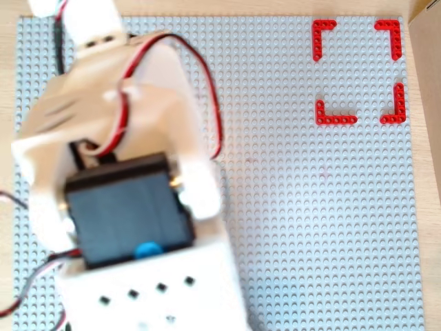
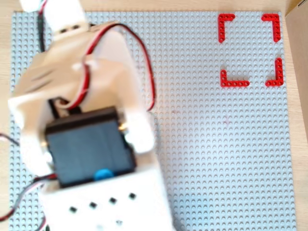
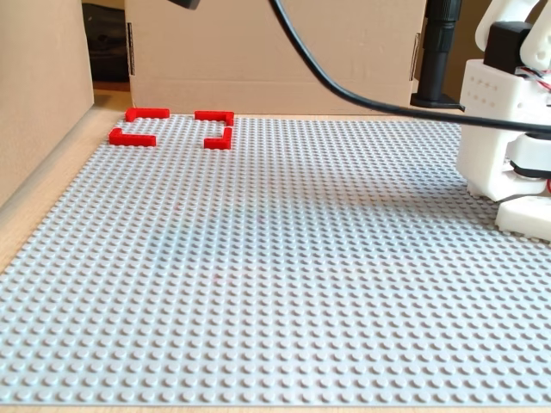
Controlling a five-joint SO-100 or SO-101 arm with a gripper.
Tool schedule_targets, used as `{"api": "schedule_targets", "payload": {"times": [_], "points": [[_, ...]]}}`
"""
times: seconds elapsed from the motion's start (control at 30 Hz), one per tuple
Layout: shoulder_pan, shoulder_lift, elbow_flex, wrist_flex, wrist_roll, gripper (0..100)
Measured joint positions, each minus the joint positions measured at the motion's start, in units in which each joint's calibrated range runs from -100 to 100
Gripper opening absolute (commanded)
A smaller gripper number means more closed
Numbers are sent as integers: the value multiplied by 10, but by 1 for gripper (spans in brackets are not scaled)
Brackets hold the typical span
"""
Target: Grab the Lego and store it in red box
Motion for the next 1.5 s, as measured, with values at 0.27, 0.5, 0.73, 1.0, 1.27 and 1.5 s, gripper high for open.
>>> {"api": "schedule_targets", "payload": {"times": [0.27,0.5,0.73,1.0,1.27,1.5], "points": [[163,8,-4,-78,4,4],[243,109,-4,-155,4,4],[281,227,-6,-230,4,3],[288,339,-9,-263,4,3],[288,404,-10,-267,4,4],[288,415,-10,-267,4,14]]}}
